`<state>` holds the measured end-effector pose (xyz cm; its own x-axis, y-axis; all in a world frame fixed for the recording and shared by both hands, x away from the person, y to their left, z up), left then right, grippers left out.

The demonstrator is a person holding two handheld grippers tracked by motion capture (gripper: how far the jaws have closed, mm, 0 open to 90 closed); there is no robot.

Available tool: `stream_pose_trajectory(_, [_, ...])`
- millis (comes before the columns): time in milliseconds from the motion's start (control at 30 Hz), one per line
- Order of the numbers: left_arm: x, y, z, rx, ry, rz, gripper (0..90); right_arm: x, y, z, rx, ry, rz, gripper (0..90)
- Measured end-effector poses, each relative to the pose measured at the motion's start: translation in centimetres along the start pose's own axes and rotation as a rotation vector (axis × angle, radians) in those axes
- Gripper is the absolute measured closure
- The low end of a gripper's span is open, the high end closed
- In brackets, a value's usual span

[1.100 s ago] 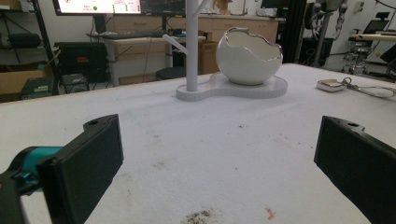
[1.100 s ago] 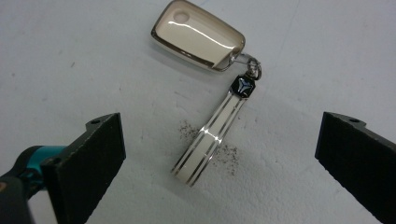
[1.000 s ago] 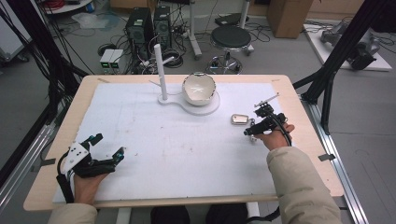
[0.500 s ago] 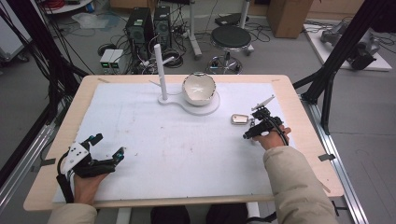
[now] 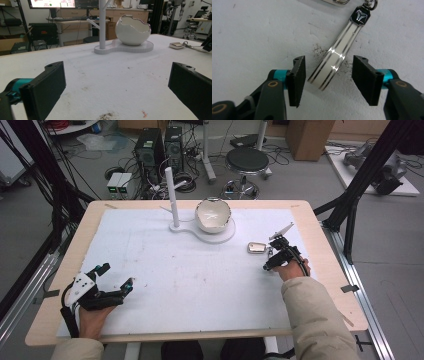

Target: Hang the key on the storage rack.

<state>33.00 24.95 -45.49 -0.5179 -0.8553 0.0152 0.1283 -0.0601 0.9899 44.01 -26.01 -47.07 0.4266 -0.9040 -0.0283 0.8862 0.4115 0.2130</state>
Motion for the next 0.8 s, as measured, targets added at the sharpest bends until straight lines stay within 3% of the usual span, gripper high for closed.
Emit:
stream_pose_trajectory(100, [0.0, 0.0, 0.0, 0.002, -0.002, -0.003, 1.7, 0.0, -0.1, -0.2, -0.010, 0.008, 0.001, 60.9])
stream_pose_trajectory(133, [0.0, 0.0, 0.0, 0.003, -0.001, -0.004, 1.7, 0.0, -0.1, -0.2, -0.010, 0.008, 0.001, 60.9])
stream_pose_trajectory(233, [0.0, 0.0, 0.1, 0.006, 0.000, -0.006, 1.7, 0.2, -0.3, -0.2, -0.020, -0.007, -0.004, 71.7])
stream_pose_trajectory(267, [0.0, 0.0, 0.1, 0.006, 0.001, -0.005, 1.7, 0.4, -0.4, -0.2, -0.023, -0.011, 0.015, 73.4])
stream_pose_trajectory(600, [0.0, 0.0, 0.1, 0.004, 0.001, -0.004, 1.7, 0.4, -0.3, 0.1, -0.008, -0.001, 0.061, 74.0])
stream_pose_trajectory(800, [-0.1, 0.0, 0.1, 0.006, 0.003, 0.001, 1.7, -0.4, 0.0, 0.9, 0.051, 0.033, 0.122, 74.2])
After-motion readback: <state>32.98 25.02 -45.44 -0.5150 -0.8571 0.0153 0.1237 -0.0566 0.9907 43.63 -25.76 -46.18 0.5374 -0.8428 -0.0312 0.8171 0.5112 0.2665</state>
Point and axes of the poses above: each handheld gripper's, and its own axes: z roughly backward along the jaws, y roughly out of its top, x roughly to its right, the point moved 7 cm from there along -z, roughly forward along the jaws, and after that the axes turned 5 degrees about -x, right-handed, at the moved point
